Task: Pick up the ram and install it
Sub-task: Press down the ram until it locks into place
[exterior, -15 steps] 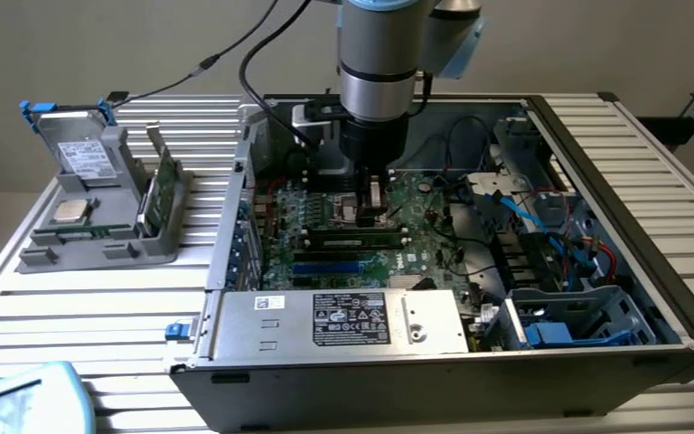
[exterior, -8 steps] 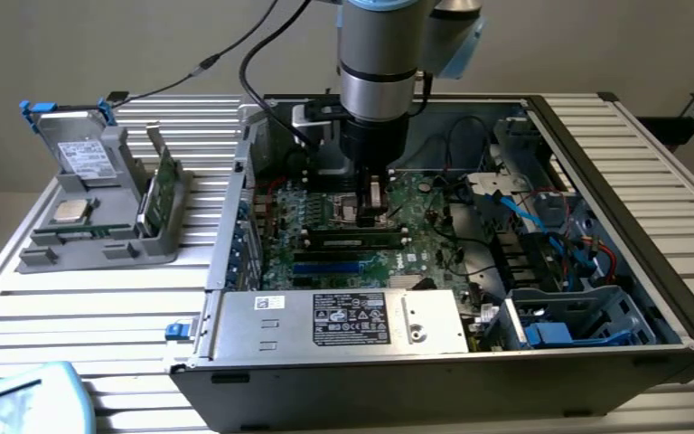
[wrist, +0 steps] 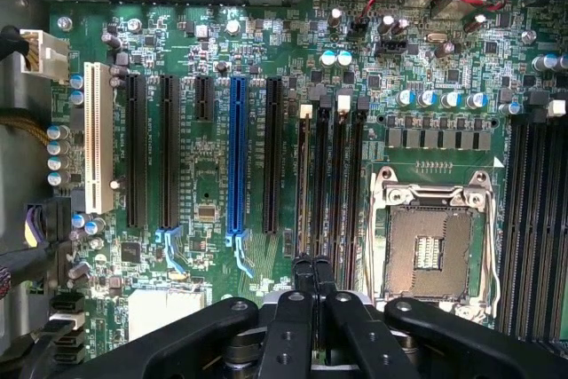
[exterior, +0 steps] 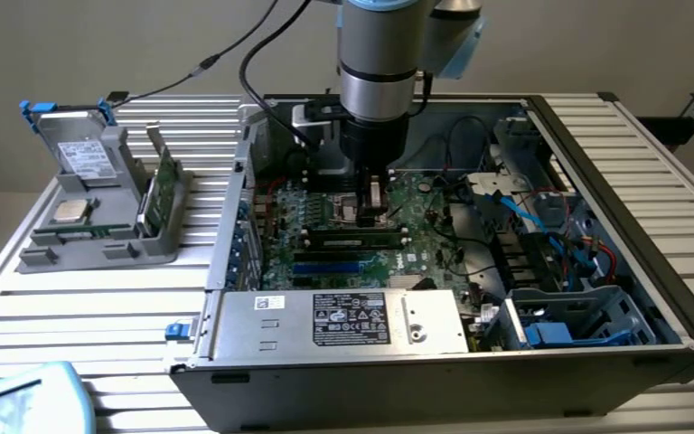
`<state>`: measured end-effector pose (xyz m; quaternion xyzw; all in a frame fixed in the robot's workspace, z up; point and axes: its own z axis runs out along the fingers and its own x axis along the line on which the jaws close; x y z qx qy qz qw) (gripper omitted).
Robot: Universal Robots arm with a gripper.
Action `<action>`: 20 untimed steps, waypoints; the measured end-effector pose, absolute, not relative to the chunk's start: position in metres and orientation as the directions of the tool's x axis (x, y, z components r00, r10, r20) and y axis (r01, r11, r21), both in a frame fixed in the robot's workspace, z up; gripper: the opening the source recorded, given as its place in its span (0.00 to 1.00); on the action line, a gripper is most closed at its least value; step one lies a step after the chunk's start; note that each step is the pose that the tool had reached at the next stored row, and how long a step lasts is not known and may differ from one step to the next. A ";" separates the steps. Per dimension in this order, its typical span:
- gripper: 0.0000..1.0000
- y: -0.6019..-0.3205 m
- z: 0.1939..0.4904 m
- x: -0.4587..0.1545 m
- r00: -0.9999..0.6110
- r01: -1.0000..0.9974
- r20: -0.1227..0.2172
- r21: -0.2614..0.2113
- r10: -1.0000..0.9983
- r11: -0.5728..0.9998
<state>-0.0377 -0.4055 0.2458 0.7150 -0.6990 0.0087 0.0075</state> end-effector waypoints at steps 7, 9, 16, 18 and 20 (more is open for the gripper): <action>0.11 -0.406 0.245 -0.038 -0.069 -0.998 0.024 -0.003 -0.997 0.069; 0.11 -0.406 0.244 -0.038 -0.098 -0.995 0.024 -0.003 -0.995 0.098; 0.11 -0.406 0.239 -0.038 -0.225 -0.974 0.024 -0.003 -0.974 0.225; 0.11 -0.406 0.238 -0.038 -0.261 -0.965 0.024 -0.003 -0.965 0.261; 0.11 -0.406 0.237 -0.038 -0.294 -0.956 0.024 -0.003 -0.955 0.294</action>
